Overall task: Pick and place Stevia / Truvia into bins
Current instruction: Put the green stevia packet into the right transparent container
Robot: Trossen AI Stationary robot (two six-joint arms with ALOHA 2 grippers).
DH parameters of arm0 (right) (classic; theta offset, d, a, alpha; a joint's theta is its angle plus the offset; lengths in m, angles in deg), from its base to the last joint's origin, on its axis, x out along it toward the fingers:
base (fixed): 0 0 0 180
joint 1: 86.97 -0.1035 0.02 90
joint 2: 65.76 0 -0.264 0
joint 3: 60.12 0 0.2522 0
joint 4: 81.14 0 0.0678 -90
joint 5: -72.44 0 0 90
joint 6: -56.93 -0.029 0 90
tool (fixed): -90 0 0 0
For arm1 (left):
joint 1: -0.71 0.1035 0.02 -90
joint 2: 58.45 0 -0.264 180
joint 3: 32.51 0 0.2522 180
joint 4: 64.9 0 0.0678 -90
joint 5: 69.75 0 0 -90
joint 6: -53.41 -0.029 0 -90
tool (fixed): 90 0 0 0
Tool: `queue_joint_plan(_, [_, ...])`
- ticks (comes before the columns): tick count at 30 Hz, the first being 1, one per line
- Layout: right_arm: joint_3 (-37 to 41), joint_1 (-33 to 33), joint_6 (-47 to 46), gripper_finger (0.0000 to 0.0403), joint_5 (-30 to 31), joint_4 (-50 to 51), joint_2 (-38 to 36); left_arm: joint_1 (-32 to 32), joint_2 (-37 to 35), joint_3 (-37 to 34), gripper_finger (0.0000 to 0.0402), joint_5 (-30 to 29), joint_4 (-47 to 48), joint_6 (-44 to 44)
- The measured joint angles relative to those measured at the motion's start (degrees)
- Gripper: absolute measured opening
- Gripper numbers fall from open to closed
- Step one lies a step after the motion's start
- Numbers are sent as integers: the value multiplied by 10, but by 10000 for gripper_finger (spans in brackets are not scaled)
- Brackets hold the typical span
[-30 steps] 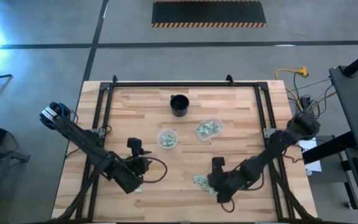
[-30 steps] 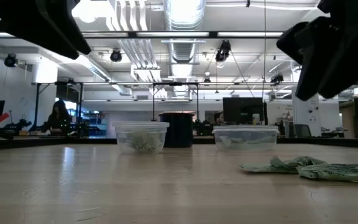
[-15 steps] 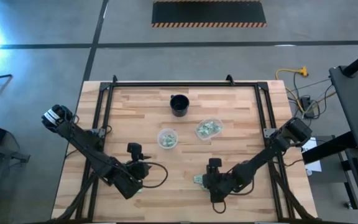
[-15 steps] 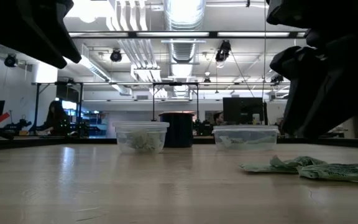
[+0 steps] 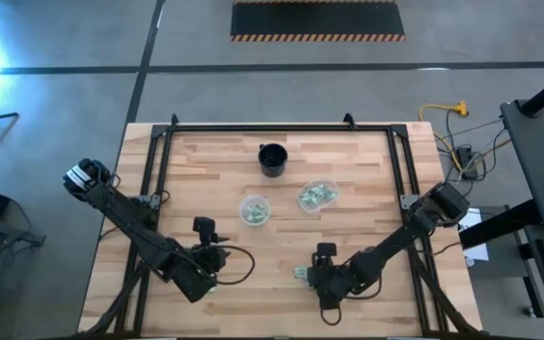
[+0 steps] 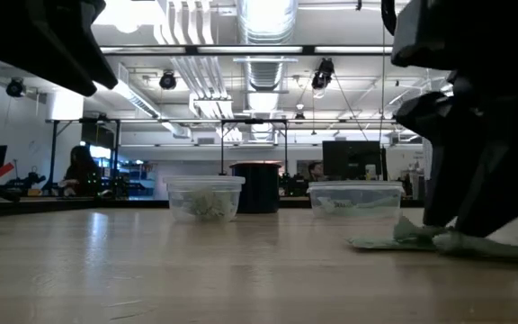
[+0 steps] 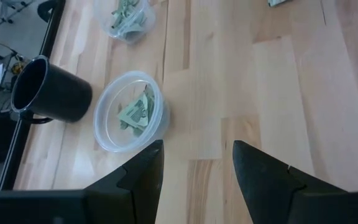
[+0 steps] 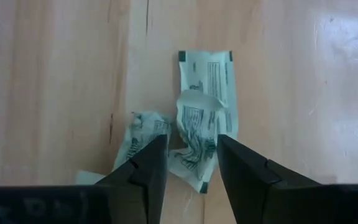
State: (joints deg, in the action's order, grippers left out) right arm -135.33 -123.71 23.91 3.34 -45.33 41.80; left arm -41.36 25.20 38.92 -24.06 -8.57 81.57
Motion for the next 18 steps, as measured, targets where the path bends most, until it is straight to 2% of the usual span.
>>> queue_joint_plan(7, [4,1,-7,121,0,0,-1,0,0,0,176,-1,-1,0])
queue_joint_plan(18, [20,2,-35,77,0,-2,-1,0,0,0,176,0,-1,14])
